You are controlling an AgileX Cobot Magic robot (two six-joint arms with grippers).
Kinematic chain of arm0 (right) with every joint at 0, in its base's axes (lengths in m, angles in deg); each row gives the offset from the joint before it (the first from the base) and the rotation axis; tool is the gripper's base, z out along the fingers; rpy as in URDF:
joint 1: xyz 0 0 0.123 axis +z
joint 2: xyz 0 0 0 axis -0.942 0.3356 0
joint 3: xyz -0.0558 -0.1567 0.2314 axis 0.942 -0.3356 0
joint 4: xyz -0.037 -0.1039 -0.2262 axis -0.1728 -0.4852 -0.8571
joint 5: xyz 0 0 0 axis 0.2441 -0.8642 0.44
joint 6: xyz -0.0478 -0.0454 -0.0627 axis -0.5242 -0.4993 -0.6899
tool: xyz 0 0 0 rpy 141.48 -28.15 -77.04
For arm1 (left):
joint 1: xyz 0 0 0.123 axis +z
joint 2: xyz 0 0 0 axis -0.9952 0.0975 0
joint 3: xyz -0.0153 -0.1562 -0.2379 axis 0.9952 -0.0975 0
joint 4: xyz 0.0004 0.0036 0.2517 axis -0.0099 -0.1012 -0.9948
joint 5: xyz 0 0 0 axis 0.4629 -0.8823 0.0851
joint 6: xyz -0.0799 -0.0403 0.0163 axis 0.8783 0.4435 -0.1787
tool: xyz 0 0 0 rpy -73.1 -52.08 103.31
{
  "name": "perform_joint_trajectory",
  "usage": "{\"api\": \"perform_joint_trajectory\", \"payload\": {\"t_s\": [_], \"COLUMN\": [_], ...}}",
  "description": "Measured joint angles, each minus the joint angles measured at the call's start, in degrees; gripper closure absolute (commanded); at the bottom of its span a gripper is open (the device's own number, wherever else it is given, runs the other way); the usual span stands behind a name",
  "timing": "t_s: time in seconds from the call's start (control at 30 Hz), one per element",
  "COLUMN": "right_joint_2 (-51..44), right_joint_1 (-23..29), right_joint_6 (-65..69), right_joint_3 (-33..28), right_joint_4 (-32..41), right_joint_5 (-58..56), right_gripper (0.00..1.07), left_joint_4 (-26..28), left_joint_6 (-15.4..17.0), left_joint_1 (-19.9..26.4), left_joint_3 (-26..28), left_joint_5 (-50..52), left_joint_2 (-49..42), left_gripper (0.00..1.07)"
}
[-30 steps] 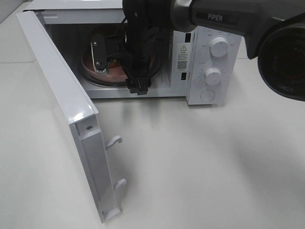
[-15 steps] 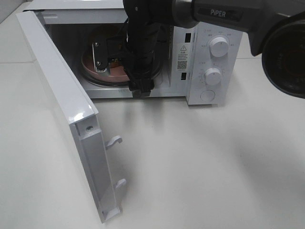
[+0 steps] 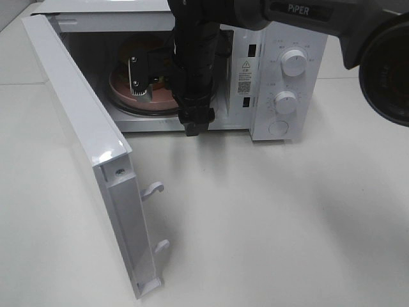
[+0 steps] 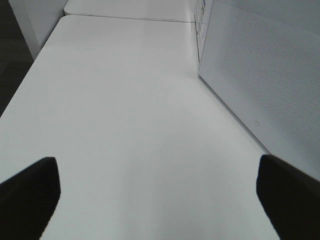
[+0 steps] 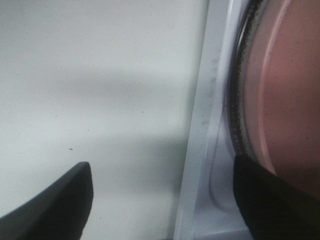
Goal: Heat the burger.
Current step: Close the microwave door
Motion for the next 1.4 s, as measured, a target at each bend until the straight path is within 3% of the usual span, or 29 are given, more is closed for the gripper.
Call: {"api": "perform_joint_trajectory", "payload": {"t_s": [0.13, 0.33, 0.67, 1.0, 1.4], "right_joint_2": [-1.49, -7.33, -15.07, -27.39, -39.65], "right_joint_1": [0.0, 0.0, 0.0, 0.17, 0.17], "right_joint_6": [0.4, 0.74, 2.98, 6.76, 9.97], "right_joint_3": [-2.35, -13.01, -21.43, -37.47, -49.45], "right_joint_4": [0.34, 0.8, 0.63, 0.29, 0.06], "right_joint_5": [0.57, 3.61, 7.68, 13.81, 14.09], "right_gripper": [0.31, 0.31, 0.31, 0.31, 0.31], "left_joint_4": [0.0, 0.0, 0.0, 0.0, 0.0], "left_joint_6": [0.0, 0.0, 0.0, 0.0, 0.0], "left_joint_1": [0.0, 0.0, 0.0, 0.0, 0.0], "left_joint_3": [0.0, 0.0, 0.0, 0.0, 0.0], "left_joint_5": [0.0, 0.0, 0.0, 0.0, 0.0], "left_joint_2": [0.0, 0.0, 0.0, 0.0, 0.0], "left_gripper": [0.04, 0.04, 0.04, 0.04, 0.04]}}
